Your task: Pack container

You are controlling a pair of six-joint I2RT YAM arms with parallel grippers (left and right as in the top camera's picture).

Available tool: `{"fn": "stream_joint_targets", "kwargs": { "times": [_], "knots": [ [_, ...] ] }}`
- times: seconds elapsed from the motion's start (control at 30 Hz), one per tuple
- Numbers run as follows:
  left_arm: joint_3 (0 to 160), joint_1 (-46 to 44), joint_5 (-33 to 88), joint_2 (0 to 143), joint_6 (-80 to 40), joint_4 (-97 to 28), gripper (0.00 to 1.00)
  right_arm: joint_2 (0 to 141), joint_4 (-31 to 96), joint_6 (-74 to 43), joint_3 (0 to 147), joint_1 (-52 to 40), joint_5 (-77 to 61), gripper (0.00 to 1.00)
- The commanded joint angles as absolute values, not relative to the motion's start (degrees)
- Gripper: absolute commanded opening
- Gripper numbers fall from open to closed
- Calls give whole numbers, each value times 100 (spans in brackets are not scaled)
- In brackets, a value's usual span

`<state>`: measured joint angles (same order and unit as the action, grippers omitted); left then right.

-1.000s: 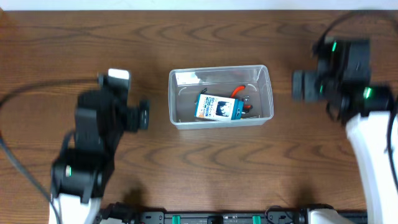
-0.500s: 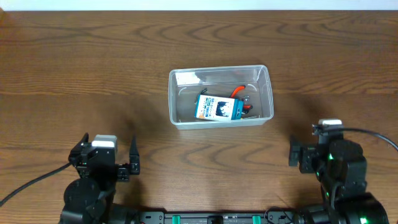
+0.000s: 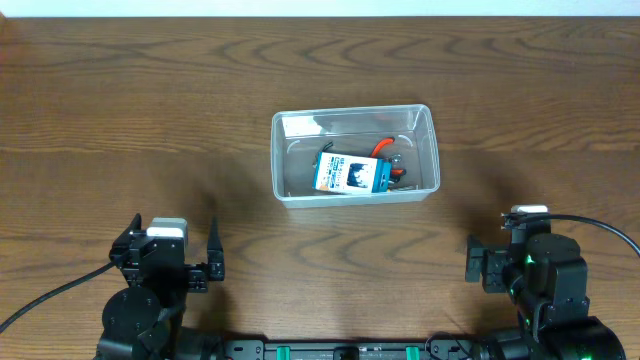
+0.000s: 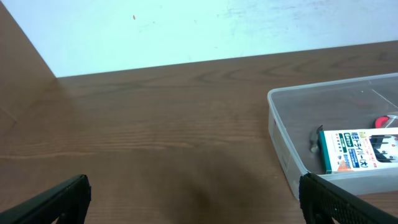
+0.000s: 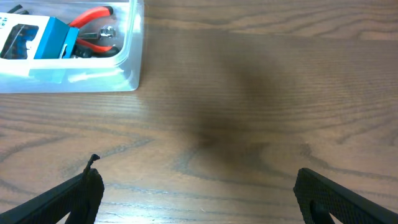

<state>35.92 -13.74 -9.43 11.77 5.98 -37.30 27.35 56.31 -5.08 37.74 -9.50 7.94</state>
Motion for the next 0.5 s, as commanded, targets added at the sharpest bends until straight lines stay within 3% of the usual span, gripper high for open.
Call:
{"fn": "stream_joint_targets", "kwargs": {
  "times": [0.0,0.27,0.47],
  "knots": [
    [3577,-1402,-991,1149,589,-3730,98,2711,5645,-596,3728,-996,882,99],
    [3577,-1402,-991,1149,589,-3730,98,2519,5688,-467,3728,-915,941,99],
    [3577,-1402,-991,1149,589,-3730,98,1352,5876,-263,3588,-808,401,99]
  ]
}}
